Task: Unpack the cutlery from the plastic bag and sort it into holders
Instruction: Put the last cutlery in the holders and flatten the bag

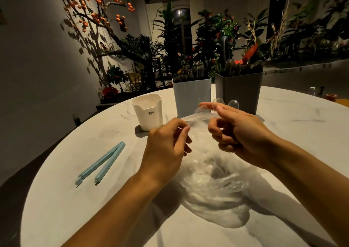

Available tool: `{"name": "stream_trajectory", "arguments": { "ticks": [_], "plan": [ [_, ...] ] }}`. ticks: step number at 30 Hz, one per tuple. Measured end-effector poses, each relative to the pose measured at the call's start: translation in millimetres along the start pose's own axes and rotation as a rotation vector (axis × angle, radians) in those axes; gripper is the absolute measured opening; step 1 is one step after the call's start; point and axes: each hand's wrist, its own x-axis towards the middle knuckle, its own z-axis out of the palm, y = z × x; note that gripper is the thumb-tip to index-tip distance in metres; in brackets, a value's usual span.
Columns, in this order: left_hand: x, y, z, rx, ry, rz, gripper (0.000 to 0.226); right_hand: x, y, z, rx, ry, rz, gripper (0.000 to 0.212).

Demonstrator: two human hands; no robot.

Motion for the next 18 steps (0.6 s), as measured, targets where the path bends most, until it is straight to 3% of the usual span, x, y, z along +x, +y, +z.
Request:
{"name": "stream_trajectory", "arguments": {
  "ticks": [2,4,7,10,13,15,18],
  "plan": [
    [0.6,10.5,4.2,-0.236,-0.046,-0.208,0.007,-0.4,2.2,2.4,-0.026,0.003,-0.004,0.034],
    [1.5,19.9,7.3,-0.395,-0.114,-0.283,0.011,-0.8,5.3,7.1,-0.076,-0.034,-0.004,0.035],
    [0.5,20.5,9.6,-0.429,-0.172,-0.259,0.013,0.5,7.6,10.0,-0.146,-0.069,-0.021,0.036],
    [-1.8,12.4,9.3,-0.257,-0.171,-0.156,0.012,2.2,9.6,10.1,-0.228,-0.015,-0.003,0.037],
    [-1.9,12.1,6.6,-0.083,-0.021,-0.054,0.023,4.0,12.4,10.0,-0.243,0.011,-0.036,0.04],
    [2.5,17.3,2.1,-0.158,0.098,-0.083,0.029,4.1,12.7,11.3,-0.286,0.0,-0.048,0.044],
    [9.9,28.1,-4.1,-0.432,0.03,-0.216,0.035,0.5,13.8,13.2,-0.324,-0.102,-0.029,0.046]
  ]
}}
